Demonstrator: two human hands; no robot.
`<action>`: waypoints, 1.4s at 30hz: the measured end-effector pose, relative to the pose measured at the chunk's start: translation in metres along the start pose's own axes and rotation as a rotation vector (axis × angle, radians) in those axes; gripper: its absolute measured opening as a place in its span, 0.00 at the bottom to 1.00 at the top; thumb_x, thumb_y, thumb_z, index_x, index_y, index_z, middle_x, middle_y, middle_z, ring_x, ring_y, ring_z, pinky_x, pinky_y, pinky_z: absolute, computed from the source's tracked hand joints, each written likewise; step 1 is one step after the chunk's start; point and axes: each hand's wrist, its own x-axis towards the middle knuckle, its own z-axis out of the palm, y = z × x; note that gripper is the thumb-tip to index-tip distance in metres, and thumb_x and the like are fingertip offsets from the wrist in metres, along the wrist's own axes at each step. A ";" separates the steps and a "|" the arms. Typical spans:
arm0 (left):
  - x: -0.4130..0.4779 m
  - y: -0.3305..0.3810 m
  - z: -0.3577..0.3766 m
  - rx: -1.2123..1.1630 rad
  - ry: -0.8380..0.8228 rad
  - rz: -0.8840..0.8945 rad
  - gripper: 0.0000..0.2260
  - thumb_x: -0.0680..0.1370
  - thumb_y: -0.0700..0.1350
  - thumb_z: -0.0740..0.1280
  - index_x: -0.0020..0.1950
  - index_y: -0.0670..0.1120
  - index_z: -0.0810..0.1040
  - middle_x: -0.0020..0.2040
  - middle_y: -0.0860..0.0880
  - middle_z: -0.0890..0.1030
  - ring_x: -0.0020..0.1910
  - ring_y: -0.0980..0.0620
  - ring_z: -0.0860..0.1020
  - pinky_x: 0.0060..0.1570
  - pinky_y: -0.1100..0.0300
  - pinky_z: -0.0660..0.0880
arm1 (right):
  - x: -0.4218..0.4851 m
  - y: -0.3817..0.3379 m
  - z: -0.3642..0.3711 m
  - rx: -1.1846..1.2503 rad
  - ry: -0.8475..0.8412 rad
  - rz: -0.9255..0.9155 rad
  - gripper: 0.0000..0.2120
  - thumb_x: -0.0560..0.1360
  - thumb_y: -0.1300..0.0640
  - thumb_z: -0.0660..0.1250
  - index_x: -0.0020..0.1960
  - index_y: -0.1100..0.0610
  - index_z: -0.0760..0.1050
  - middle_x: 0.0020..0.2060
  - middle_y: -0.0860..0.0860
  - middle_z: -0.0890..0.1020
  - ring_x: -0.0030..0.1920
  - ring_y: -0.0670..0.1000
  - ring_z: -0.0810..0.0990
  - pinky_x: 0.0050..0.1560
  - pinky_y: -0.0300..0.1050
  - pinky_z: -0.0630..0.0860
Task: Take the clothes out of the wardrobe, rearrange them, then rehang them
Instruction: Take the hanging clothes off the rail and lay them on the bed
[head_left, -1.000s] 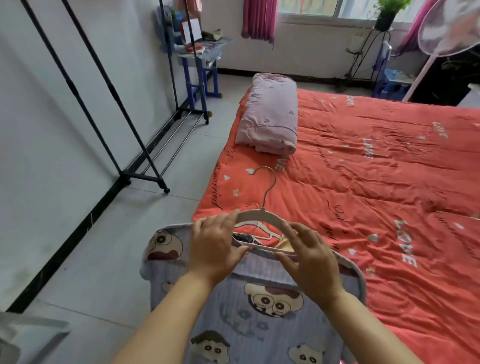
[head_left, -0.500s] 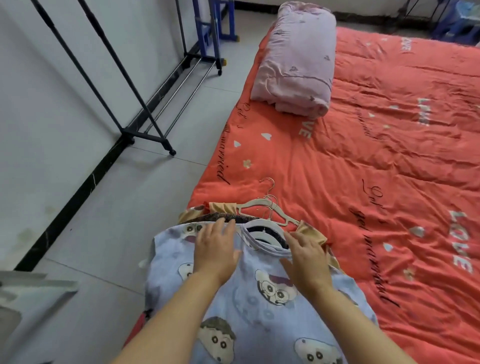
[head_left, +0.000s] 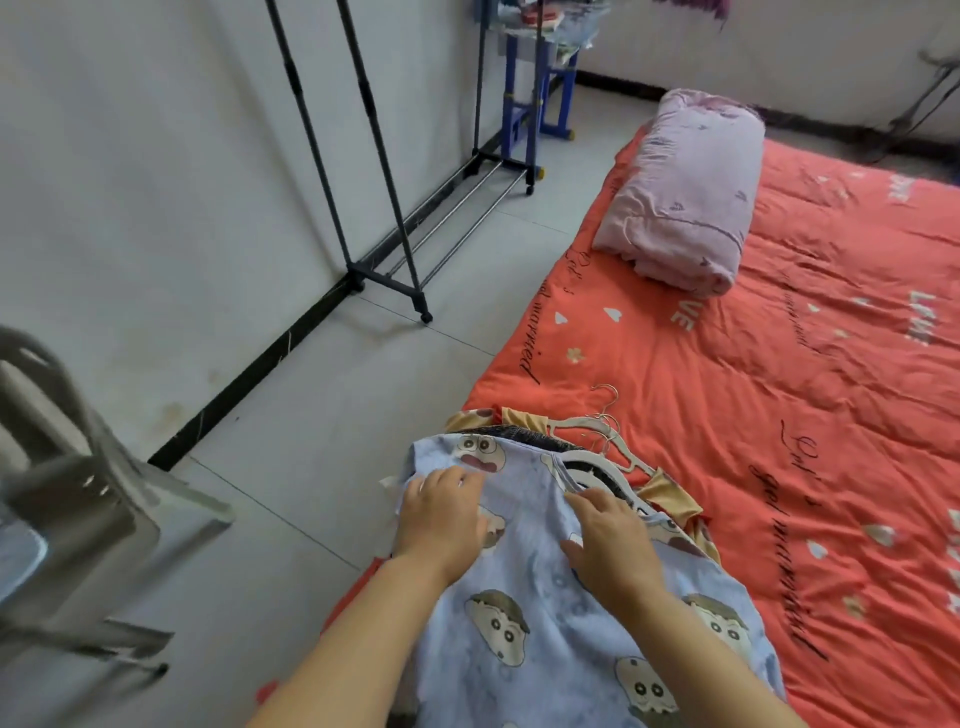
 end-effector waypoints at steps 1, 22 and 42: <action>-0.014 -0.010 -0.012 0.010 0.014 -0.017 0.20 0.78 0.52 0.59 0.70 0.52 0.65 0.65 0.53 0.70 0.64 0.51 0.68 0.61 0.58 0.61 | -0.003 -0.016 -0.009 -0.023 -0.027 -0.018 0.26 0.75 0.51 0.65 0.72 0.53 0.64 0.68 0.50 0.69 0.67 0.53 0.67 0.66 0.44 0.64; -0.662 -0.274 -0.129 0.030 0.341 -1.041 0.19 0.77 0.53 0.61 0.66 0.49 0.69 0.61 0.50 0.74 0.60 0.48 0.74 0.53 0.59 0.69 | -0.305 -0.542 0.017 -0.305 -0.178 -0.985 0.22 0.75 0.48 0.65 0.68 0.49 0.68 0.64 0.49 0.71 0.64 0.51 0.70 0.64 0.44 0.68; -1.104 -0.323 -0.118 0.035 0.394 -2.093 0.18 0.79 0.56 0.56 0.67 0.50 0.66 0.62 0.49 0.73 0.61 0.49 0.72 0.56 0.56 0.67 | -0.675 -0.943 0.145 -0.352 -0.355 -2.075 0.26 0.76 0.47 0.64 0.72 0.48 0.63 0.67 0.48 0.69 0.66 0.50 0.68 0.65 0.42 0.66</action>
